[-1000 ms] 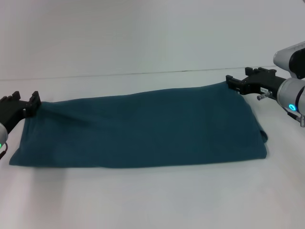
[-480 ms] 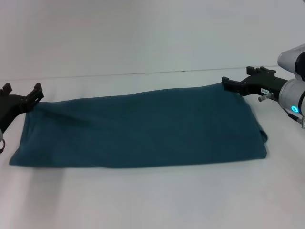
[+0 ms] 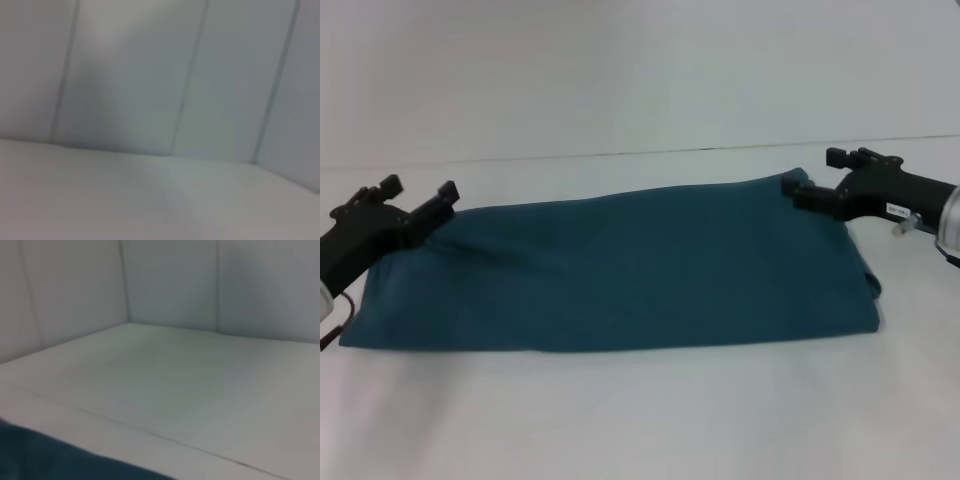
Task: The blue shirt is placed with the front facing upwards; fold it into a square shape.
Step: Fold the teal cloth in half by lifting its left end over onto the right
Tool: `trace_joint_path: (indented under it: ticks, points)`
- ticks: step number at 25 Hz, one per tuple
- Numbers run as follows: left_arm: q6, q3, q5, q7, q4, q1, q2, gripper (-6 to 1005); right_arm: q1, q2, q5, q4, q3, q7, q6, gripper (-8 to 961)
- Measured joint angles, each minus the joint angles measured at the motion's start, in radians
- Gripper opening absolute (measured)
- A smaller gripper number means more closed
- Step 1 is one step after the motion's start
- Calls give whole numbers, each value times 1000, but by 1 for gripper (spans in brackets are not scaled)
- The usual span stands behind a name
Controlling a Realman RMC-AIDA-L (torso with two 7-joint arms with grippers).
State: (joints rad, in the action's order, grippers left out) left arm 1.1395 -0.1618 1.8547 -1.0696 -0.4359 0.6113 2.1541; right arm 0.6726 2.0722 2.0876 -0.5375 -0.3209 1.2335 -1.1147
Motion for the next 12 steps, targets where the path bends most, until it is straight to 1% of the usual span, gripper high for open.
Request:
trace_joint_path:
  ticks: [2, 5, 6, 7, 8, 12]
  points:
    - [45, -69, 3, -80, -41, -28, 0, 872, -32, 0, 0, -43, -48, 38, -49, 908]
    - [70, -165, 4, -217, -106, -75, 1, 872, -80, 0, 2, -106, -137, 100, -110, 908]
    - [73, -190, 4, -256, -127, -89, 2, 872, -97, 0, 2, -128, -167, 117, -129, 907]
    - [73, -190, 4, -256, -127, -89, 2, 872, -114, 0, 2, -150, -189, 131, -151, 907]
    - [76, -236, 6, -355, -172, -123, 5, 872, -129, 0, 2, -170, -205, 142, -171, 907]
    - [81, -278, 7, -486, -235, -174, 6, 872, -166, 1, 0, -225, -216, 163, -223, 906]
